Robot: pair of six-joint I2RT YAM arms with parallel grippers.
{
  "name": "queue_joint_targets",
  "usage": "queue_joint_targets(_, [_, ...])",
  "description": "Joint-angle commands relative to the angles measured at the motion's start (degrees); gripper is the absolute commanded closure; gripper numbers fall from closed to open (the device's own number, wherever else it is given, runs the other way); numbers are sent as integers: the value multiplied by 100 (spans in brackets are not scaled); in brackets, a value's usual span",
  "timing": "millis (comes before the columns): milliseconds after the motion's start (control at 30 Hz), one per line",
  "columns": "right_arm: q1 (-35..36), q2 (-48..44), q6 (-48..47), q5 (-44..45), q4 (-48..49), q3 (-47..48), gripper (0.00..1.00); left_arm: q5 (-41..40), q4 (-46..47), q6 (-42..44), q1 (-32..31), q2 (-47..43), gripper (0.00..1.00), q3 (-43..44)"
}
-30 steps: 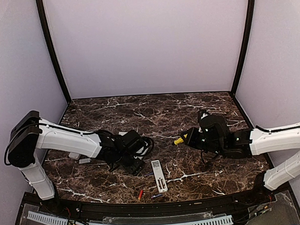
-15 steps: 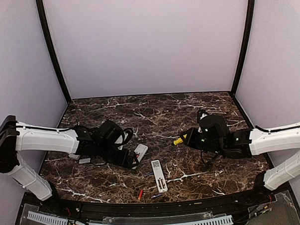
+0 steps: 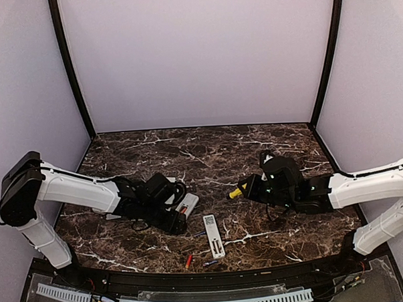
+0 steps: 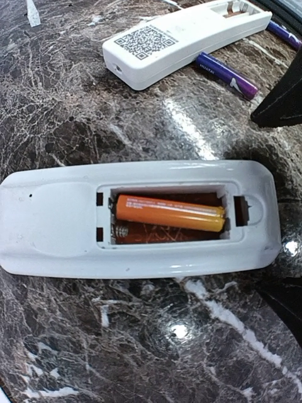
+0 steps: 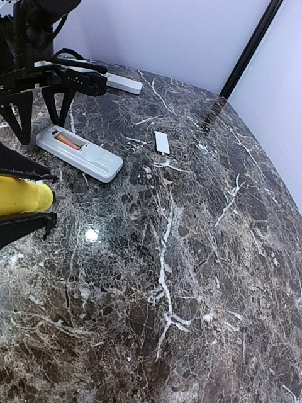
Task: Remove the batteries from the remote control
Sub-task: Pick up the remote control without the battery cover from the center of the board.
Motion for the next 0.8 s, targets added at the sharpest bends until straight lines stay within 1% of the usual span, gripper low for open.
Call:
queue_joint_targets(0, [-28, 92, -39, -34, 224, 120, 100, -495, -8, 325, -77, 252, 24, 61])
queue_joint_targets(233, [-26, 92, -41, 1, 219, 143, 100, -1008, -233, 537, -317, 599, 38, 307])
queue_joint_targets(300, [-29, 58, -53, -3, 204, 147, 100, -1083, -261, 537, -357, 693, 43, 344])
queue_joint_targets(433, [-40, -61, -71, 19, 97, 176, 100, -1228, -229, 497, -364, 747, 60, 362])
queue_joint_targets(500, [-41, -166, -96, 41, 14, 190, 100, -1338, -205, 501, -365, 639, 66, 356])
queue_joint_targets(633, [-84, -440, -202, 51, -228, 290, 100, -1474, -323, 741, -365, 257, 72, 456])
queue_joint_targets(767, [-261, -853, -397, -142, -357, 388, 100, -1310, -920, 1330, -287, -185, 74, 1059])
